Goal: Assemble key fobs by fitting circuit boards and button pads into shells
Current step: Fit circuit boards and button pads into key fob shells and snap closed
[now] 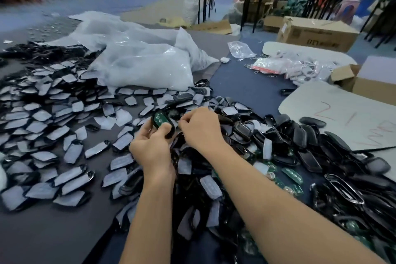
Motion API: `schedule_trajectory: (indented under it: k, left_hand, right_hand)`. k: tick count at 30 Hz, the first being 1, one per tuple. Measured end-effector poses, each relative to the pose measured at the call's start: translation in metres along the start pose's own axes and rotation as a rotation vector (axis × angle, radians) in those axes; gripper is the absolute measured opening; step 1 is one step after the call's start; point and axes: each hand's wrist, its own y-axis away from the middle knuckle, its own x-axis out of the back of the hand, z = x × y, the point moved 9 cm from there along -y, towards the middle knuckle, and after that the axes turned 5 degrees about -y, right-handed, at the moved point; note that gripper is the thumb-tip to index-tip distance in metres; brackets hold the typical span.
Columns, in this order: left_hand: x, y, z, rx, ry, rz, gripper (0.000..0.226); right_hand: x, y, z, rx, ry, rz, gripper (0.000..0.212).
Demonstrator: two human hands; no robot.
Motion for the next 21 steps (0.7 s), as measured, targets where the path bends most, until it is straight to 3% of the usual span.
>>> schedule_trajectory:
  k: [4,6,11,15,16,18,21]
  left_hand:
    - [0.015,-0.009,0.016,-0.082,-0.071,0.009,0.031]
    - [0.017,-0.009,0.019,-0.085,-0.078,-0.011,0.03]
    - [0.011,-0.003,0.025,-0.096,-0.114,-0.068,0.028]
    - [0.004,0.014,0.016,-0.058,-0.128,-0.128,0.026]
    - [0.001,0.021,0.014,-0.052,-0.14,-0.148,0.025]
    - [-0.003,0.035,0.01,-0.039,-0.165,-0.186,0.026]
    - [-0.006,0.058,0.006,-0.027,-0.176,-0.247,0.029]
  right_hand:
    - [-0.033,-0.024,-0.004,-0.055,0.183,-0.021,0.035]
    - [-0.037,-0.025,-0.002,-0.032,0.2,-0.013,0.03]
    - [-0.013,-0.002,0.028,-0.055,-0.303,0.095,0.026]
    - [-0.003,0.033,0.059,-0.17,-0.399,-0.076,0.078]
    - [-0.001,0.043,0.063,-0.193,-0.382,-0.141,0.082]
    - [0.012,0.062,0.064,-0.218,-0.356,-0.165,0.071]
    - [0.05,0.082,0.064,-0.213,-0.275,0.013,0.031]
